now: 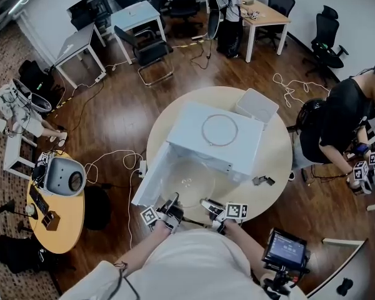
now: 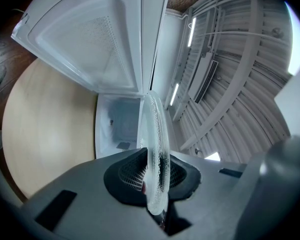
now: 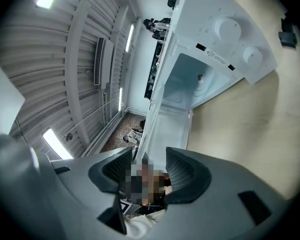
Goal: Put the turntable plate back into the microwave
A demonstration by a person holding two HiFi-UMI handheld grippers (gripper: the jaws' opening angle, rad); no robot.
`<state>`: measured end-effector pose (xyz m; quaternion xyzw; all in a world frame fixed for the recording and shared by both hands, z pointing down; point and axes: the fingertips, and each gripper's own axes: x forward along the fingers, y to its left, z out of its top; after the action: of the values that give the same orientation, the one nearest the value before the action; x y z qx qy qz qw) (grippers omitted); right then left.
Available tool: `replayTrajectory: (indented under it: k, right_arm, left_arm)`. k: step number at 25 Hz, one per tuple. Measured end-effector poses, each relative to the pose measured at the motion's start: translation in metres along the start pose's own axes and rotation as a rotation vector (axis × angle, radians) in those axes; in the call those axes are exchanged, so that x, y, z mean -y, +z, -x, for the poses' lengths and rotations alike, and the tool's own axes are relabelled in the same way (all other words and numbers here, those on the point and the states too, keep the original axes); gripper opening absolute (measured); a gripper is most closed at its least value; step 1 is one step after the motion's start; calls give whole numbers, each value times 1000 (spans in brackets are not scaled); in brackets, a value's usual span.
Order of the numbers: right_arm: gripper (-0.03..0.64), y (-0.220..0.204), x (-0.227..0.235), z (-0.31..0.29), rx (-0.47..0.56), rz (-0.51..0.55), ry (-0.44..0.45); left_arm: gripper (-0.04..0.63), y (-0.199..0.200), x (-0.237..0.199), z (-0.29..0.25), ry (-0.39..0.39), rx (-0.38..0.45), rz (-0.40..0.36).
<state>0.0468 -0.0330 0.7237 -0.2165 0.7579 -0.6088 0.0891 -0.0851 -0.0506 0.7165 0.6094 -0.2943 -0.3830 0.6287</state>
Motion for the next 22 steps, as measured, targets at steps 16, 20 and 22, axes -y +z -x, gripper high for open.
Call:
replayTrajectory:
  k: [16,20,22]
  right_arm:
    - [126,-3,-7,-4,0,-72,61]
    - [78,5,-20,-9,12,-46,147]
    - [78,4,-17,-8,13,-72,136]
  left_arm:
    - [40,-4,3,-14,1,-21,-16]
    - [40,-2,2,-14,11,-22,-41]
    - [40,-2,4,-15,13,-23,-54]
